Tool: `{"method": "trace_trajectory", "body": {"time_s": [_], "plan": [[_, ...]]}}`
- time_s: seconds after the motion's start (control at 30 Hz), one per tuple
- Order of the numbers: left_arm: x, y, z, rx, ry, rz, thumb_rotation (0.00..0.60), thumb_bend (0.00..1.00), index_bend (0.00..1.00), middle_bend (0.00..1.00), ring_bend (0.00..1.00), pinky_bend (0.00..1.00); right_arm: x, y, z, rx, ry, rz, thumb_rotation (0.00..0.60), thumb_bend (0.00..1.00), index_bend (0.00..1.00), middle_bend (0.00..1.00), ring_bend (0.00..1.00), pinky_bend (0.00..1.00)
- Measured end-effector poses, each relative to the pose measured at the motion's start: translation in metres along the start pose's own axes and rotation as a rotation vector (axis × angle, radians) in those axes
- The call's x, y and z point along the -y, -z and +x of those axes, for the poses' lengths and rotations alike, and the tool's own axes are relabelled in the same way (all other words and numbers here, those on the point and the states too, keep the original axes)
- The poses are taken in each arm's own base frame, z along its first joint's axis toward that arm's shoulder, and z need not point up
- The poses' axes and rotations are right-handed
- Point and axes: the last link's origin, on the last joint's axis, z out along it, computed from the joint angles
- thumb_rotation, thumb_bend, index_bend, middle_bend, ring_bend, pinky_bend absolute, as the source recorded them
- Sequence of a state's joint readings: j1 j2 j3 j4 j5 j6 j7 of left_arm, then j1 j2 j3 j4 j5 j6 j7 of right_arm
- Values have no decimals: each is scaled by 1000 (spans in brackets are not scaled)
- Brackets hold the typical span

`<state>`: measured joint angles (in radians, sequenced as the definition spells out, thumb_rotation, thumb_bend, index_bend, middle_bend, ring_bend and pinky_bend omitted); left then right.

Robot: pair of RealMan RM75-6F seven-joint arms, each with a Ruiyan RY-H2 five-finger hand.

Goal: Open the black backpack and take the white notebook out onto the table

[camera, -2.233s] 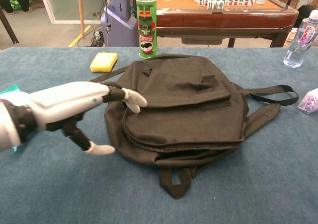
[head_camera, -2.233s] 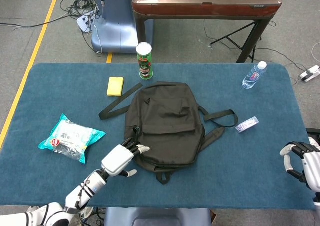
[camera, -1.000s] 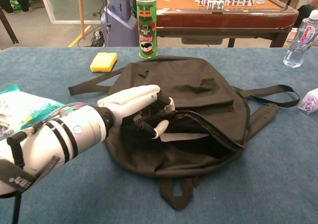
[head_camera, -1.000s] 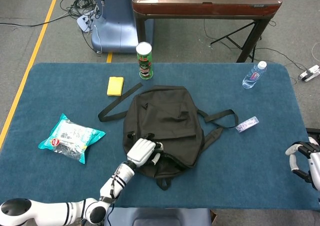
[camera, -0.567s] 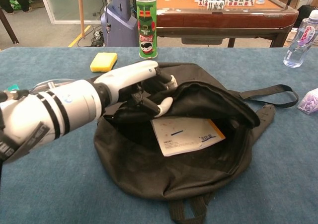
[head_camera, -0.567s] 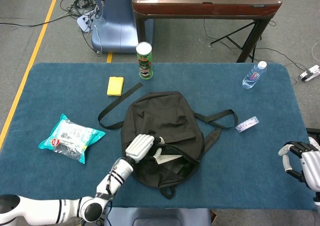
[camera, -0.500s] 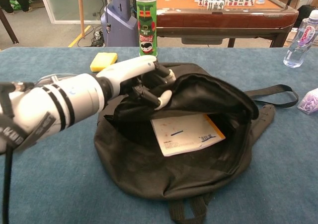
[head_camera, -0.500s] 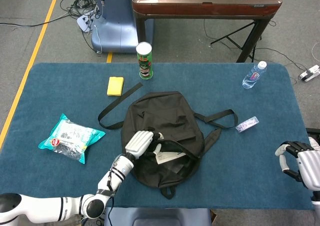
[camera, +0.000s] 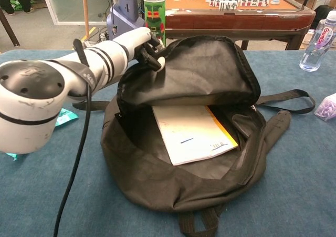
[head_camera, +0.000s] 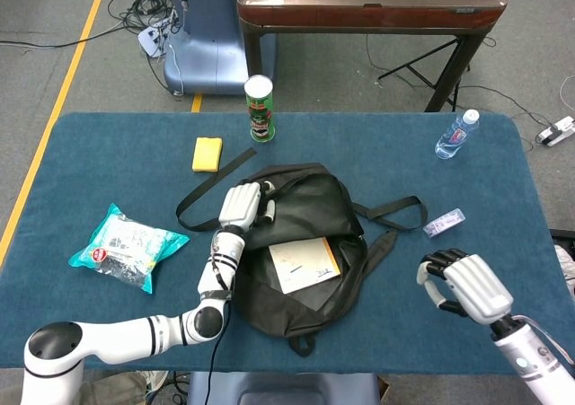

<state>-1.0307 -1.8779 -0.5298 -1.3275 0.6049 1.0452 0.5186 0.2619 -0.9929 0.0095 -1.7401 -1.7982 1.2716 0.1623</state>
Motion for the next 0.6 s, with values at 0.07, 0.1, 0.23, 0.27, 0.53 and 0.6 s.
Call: {"method": "trace_trajectory", "body": {"time_s": [0.07,0.1,0.23,0.27,0.53,0.6], "plan": [[-2,-1,-2,-3,-25,11,600,593,570,631,508,160,8,-13,-4,30,10,47,600,510,520,443,370,387],[-2,-1,-3,-2,-34,16,600,593,566,627,507,160,13,-22,-6,47,16,78,600,509,520,443,370,387],[0,0,-7,11,-64,46,600,593,553,614,506,160,30,-54,-18,82,26,160,600,466,520,443,370,387],[0,0,-7,15,-66,54,600,593,552,613,506,160,33,-61,-21,91,30,173,600,432,520,443,369,387],[1,1,-4,17,-64,91,600,593,550,612,505,160,47,-108,-59,131,93,236,600,258,520,438,362,387],[2,2,-4,17,-70,92,600,593,550,612,505,160,49,-119,-70,128,111,246,600,239,520,438,362,387]]}}
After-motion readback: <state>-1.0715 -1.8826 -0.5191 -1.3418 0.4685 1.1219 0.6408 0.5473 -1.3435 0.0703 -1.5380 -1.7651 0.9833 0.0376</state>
